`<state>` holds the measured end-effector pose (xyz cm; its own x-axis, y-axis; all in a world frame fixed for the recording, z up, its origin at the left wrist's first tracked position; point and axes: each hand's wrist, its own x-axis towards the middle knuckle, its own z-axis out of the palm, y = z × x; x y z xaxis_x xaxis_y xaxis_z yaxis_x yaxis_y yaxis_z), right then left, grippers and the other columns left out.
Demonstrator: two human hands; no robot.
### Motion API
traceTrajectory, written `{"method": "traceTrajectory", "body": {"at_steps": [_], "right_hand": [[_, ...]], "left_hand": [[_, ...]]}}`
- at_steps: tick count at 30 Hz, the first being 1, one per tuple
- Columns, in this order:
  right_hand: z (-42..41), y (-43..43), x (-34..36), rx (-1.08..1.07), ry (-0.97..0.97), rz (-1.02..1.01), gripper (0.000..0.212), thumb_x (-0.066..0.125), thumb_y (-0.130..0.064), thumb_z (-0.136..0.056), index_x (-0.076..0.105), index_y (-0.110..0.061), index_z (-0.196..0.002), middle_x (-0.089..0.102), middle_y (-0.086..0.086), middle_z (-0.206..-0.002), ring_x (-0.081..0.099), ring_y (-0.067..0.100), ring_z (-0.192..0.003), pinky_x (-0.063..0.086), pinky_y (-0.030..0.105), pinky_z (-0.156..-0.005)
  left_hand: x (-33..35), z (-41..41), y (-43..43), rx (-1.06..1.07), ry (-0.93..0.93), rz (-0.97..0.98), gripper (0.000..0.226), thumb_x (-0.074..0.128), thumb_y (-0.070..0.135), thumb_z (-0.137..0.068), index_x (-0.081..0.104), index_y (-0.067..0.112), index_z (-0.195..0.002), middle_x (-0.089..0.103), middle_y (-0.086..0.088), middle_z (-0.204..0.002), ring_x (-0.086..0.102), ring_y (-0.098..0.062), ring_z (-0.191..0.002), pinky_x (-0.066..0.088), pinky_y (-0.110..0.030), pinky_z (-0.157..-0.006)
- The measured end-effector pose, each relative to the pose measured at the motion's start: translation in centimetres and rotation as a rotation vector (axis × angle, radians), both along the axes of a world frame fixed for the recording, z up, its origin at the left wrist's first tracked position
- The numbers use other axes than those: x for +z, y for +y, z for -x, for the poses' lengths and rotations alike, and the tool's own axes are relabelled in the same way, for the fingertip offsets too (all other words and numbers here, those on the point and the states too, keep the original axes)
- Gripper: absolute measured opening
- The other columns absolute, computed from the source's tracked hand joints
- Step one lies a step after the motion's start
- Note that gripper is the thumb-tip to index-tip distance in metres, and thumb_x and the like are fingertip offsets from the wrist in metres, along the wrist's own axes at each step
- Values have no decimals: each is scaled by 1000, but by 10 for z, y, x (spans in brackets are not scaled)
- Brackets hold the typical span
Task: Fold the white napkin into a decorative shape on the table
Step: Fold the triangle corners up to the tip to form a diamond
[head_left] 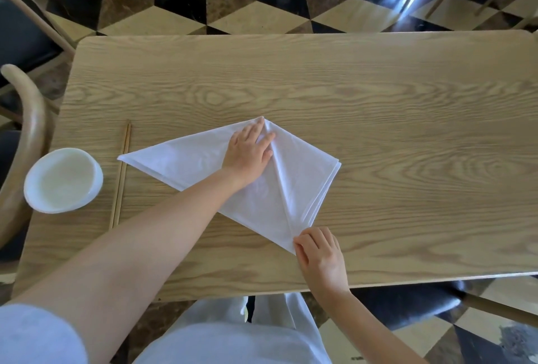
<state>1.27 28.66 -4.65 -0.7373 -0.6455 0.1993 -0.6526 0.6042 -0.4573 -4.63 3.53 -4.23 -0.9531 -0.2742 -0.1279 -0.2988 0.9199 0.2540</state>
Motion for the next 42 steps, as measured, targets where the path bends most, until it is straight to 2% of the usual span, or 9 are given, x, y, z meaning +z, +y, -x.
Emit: {"method": "traceTrajectory", "body": {"at_steps": [5,8,11,14,16,19,22,29,42], "right_hand": [[3,-4,8,9,-29,-57,6,64,-9,-76,59,-11,-72,57,1,-75,51,22,-67,43,30,-65],[22,-13,19,-86,-140,30,18,47,-23,-84,59,-10,-85,61,2,-87,51,21,-76,43,31,-73],[65,-34,23,-171,-154,74,29,40,-20,-89,59,-8,-107,63,6,-112,55,26,-97,45,38,-88],[106,-57,12,0,-158,-99,41,41,-16,-96,42,-8,-136,40,10,-146,33,27,-136,22,41,-115],[122,-64,-2,154,-120,-298,49,36,-23,-99,25,-12,-145,21,5,-155,12,21,-144,3,36,-118],[134,-58,-16,209,-26,-400,52,33,-31,-99,16,-16,-147,15,1,-156,7,17,-145,-3,33,-117],[141,-55,-16,224,10,-416,53,33,-29,-99,15,-17,-147,14,-1,-156,6,16,-144,-1,34,-117],[152,-93,-12,501,10,-457,51,27,-29,-100,9,-22,-148,9,-7,-157,0,12,-144,-9,31,-116],[197,-168,-12,457,79,-453,52,20,-36,-100,7,-22,-148,7,-8,-158,-1,12,-145,-4,39,-118]], "left_hand": [[6,0,12,7,73,-22,42,42,27,-95,41,9,-133,15,-8,-156,13,-23,-143,9,-44,-116],[2,-7,34,-95,-24,-2,55,36,32,-97,19,14,-146,7,-6,-158,5,-21,-145,1,-45,-116],[-11,-28,64,-153,-159,28,62,25,41,-98,-1,14,-147,-5,-4,-158,-9,-19,-144,-9,-43,-117],[-15,-46,92,-69,-123,-1,62,27,40,-98,3,10,-147,-1,-7,-158,-7,-23,-144,-7,-42,-118],[-13,-54,107,-22,-103,7,63,29,39,-96,9,8,-147,7,-10,-157,1,-25,-144,1,-44,-119],[-8,-67,122,-2,-64,54,64,28,40,-91,25,3,-143,28,-13,-152,22,-27,-141,26,-47,-113],[-9,-81,127,-59,-38,74,61,28,40,-92,33,4,-141,32,-15,-149,28,-28,-139,34,-48,-109],[-14,-83,129,-74,-49,106,63,29,41,-94,27,2,-143,26,-15,-151,20,-29,-141,28,-49,-112],[-20,-86,131,-83,-12,108,63,35,41,-94,28,2,-143,25,-19,-151,19,-33,-141,27,-53,-111]]}}
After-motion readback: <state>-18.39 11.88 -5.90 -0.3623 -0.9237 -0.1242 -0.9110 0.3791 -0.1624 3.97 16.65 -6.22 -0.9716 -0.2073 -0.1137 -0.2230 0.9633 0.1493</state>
